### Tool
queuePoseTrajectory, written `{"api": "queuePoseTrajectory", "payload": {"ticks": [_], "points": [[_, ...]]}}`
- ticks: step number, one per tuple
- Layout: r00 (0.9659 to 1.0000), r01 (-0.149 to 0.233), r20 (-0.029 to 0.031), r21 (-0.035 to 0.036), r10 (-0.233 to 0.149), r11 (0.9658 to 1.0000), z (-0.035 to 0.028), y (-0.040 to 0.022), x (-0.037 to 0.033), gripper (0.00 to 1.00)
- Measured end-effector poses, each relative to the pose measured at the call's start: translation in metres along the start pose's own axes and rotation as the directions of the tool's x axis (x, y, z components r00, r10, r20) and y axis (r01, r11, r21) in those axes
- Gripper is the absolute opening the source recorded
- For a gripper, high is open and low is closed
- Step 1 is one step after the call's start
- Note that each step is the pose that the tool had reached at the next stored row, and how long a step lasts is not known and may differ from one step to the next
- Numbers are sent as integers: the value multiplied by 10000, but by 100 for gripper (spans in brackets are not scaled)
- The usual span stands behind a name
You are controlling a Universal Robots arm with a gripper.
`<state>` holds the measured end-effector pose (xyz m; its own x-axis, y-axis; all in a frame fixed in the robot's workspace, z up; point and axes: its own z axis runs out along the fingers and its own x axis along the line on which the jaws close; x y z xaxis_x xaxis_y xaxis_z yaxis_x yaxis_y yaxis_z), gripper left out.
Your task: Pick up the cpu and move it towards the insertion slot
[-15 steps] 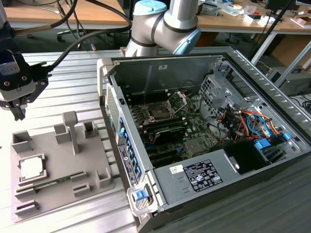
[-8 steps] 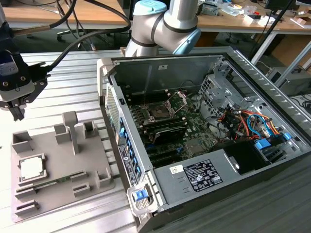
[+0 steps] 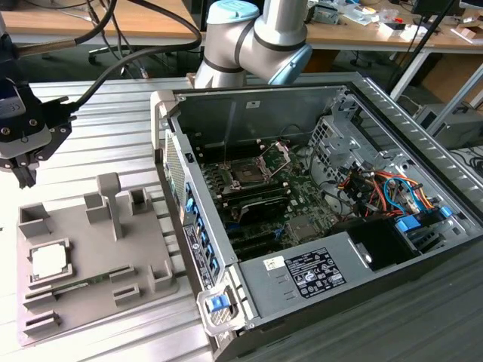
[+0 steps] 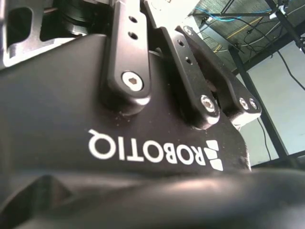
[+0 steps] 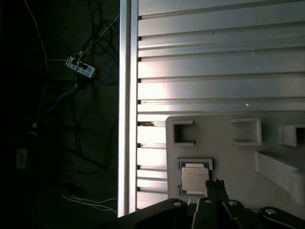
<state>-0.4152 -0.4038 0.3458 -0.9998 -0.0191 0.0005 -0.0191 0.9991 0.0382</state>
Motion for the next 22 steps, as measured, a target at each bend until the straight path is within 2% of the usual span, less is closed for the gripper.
{"api": "queuePoseTrajectory", "payload": {"ticks": [22], "points": [[10000,0,1,0,0,10000,7,1,55,11]]}}
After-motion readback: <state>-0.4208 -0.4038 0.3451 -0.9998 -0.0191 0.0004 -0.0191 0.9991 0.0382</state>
